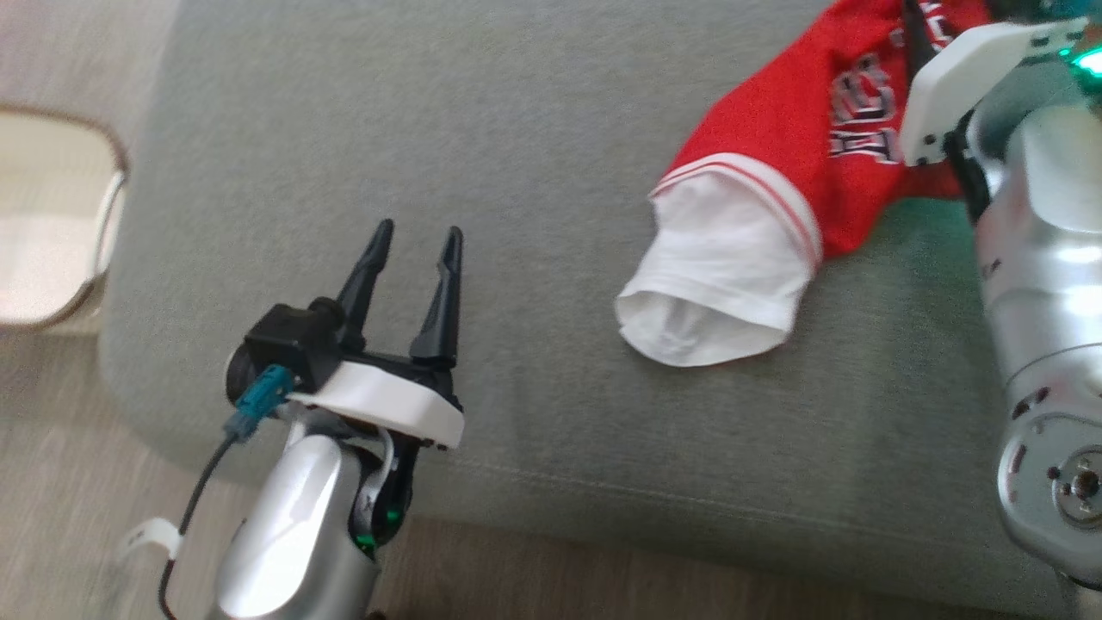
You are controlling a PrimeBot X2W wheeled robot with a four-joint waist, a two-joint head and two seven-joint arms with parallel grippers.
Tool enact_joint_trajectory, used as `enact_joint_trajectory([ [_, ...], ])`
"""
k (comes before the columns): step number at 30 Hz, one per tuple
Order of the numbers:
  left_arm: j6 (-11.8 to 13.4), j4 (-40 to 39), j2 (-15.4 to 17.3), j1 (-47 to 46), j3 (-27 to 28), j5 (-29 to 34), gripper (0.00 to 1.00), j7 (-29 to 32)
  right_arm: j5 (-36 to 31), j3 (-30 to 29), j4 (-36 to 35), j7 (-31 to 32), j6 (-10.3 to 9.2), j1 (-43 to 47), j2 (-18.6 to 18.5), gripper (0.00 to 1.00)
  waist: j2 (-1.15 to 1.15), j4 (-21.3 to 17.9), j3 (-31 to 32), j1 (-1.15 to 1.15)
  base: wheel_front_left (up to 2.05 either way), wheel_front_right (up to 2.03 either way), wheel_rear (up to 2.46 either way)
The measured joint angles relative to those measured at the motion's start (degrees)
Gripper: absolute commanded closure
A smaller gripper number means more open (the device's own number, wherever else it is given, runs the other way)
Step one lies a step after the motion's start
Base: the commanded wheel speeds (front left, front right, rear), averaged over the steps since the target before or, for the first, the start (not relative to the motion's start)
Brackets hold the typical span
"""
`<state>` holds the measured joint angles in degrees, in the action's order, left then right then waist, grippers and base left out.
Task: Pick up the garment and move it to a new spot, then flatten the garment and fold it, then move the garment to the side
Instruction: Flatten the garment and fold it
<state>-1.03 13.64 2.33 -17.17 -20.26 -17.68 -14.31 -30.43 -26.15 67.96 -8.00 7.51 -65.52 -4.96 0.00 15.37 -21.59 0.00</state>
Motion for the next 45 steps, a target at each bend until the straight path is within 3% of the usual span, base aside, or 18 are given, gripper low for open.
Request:
enact_joint_trajectory([
  [5,-0.09,0.00,0.00,0.28,2.00,1.07,0.00,0.00,4.93,1.56,4.46,-4.98,0.00,0.05,0.66,0.00,0.00,-3.89,3.23,0.00,0.00,0.00,0.00],
  [10,-0.51,-0.03,0.01,1.99,3.33,1.33,0.00,0.00,15.82,8.93,6.16,-6.31,0.00,0.18,0.87,0.00,0.00,-7.89,7.11,0.00,0.00,0.00,0.00],
  [12,-0.49,-0.11,0.02,3.13,3.86,1.33,0.00,0.00,22.52,13.62,2.04,-6.32,0.00,1.56,0.89,0.00,0.00,-9.58,8.55,0.00,0.00,0.00,0.00],
  [15,-0.40,-0.34,0.05,4.58,4.46,1.33,0.00,0.00,30.20,20.75,-9.87,-6.47,0.00,8.38,0.88,0.00,0.00,-12.05,10.50,0.00,0.00,0.00,0.00],
  [20,0.02,-0.68,0.07,6.54,4.55,1.32,0.00,0.00,36.54,23.47,-25.47,-6.46,-0.01,28.39,1.10,0.00,0.00,-15.56,13.26,0.00,0.00,0.00,0.00],
  [28,0.01,0.16,0.09,9.34,4.57,1.32,0.00,0.00,41.31,24.25,-39.53,-6.46,-0.01,42.75,1.45,0.00,0.00,-18.85,15.54,0.00,0.00,0.00,0.00],
  [37,-0.55,5.08,0.10,9.33,4.57,1.14,0.00,0.01,42.72,24.47,-44.77,-6.44,-0.01,46.26,1.57,0.00,0.00,-21.42,15.23,0.00,0.00,0.00,0.00],
  [45,-1.49,19.51,0.07,3.97,1.47,3.09,0.00,0.02,43.59,24.30,-46.35,-6.28,-0.01,46.23,1.68,0.00,0.00,-23.43,13.36,0.00,0.00,0.00,0.00],
])
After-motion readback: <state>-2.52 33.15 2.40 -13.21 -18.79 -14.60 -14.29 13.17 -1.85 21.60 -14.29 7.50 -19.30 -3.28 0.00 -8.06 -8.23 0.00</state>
